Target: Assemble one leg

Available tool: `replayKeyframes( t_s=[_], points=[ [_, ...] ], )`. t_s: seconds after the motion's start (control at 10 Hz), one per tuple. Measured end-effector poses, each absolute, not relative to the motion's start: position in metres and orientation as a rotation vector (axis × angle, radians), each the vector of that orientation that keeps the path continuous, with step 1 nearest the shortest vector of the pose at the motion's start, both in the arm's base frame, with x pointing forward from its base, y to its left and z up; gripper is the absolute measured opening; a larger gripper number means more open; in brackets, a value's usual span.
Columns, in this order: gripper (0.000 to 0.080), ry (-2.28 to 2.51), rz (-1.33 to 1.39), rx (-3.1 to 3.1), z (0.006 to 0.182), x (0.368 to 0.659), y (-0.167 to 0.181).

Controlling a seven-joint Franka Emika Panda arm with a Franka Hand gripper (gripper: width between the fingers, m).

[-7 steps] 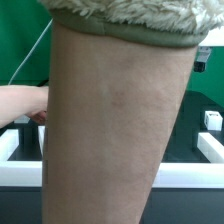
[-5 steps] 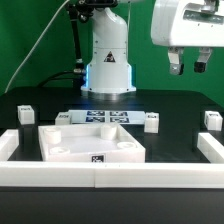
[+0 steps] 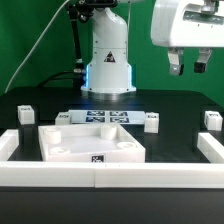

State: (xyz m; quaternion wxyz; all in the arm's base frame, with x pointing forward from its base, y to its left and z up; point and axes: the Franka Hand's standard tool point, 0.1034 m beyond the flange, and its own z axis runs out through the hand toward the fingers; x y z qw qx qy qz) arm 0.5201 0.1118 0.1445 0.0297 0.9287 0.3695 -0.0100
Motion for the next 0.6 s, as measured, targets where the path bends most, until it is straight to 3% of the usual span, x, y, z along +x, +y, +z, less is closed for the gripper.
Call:
replayKeyframes(
  t_s=[0.4,0.6],
  points=[
    [0.0650,1.539,-0.033,2.670,0.122,0.491,0.086],
    [0.0650,1.736,-0.048,2.557,0.106,0.489,0.060]
  ],
)
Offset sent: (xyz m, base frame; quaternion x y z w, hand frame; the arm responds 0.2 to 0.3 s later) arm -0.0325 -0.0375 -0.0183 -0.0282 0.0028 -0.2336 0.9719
